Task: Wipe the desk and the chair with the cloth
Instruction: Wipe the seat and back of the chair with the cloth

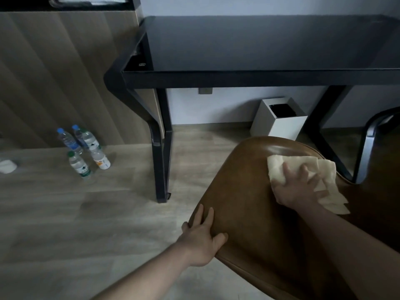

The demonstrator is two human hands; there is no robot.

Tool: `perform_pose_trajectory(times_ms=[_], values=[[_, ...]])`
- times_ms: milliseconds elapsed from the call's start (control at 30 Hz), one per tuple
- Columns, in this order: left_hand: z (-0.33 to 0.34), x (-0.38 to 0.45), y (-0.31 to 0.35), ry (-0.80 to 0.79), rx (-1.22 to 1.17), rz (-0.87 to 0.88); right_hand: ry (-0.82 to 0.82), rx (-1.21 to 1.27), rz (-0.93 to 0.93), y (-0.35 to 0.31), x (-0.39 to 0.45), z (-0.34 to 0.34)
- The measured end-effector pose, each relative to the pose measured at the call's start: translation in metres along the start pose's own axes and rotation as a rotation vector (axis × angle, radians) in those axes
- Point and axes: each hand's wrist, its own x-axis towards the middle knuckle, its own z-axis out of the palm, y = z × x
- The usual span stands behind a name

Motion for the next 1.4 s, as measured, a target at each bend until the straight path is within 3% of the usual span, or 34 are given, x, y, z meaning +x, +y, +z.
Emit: perform_pose_trajectory(times_ms=[267,533,733,867,1067,1133,1267,1400], values=[[-0.003,0.005,-0.002,0.007,0.009,-0.026,-0.102,-0.026,-0.323,-0.027,-0.099,0.033],[0.0,-0.009,0.002,0.07,-0.024,-0.067,-0.159,0.06,-0.299,0.02,-0.181,0.033],[0.004,-0.012,0.003,0.074,-0.074,-0.049,-0.152,0.087,-0.128,0.044,-0.152,0.031],[0.003,-0.01,0.002,0.062,-0.058,-0.012,-0.051,0.121,-0.003,0.045,-0.102,0.025],[0.006,-0.008,-0.004,0.056,-0.027,0.033,0.06,0.101,0.127,-0.018,-0.032,0.002],[0.006,-0.005,-0.009,0.053,-0.034,0.025,0.06,0.09,0.098,-0.052,-0.022,0.0],[0.008,0.001,-0.016,0.035,-0.017,0.028,0.017,-0.151,-0.147,-0.111,-0.021,0.005],[0.005,0.006,-0.015,0.038,0.015,0.01,-0.046,-0.154,-0.302,-0.131,-0.018,0.011]])
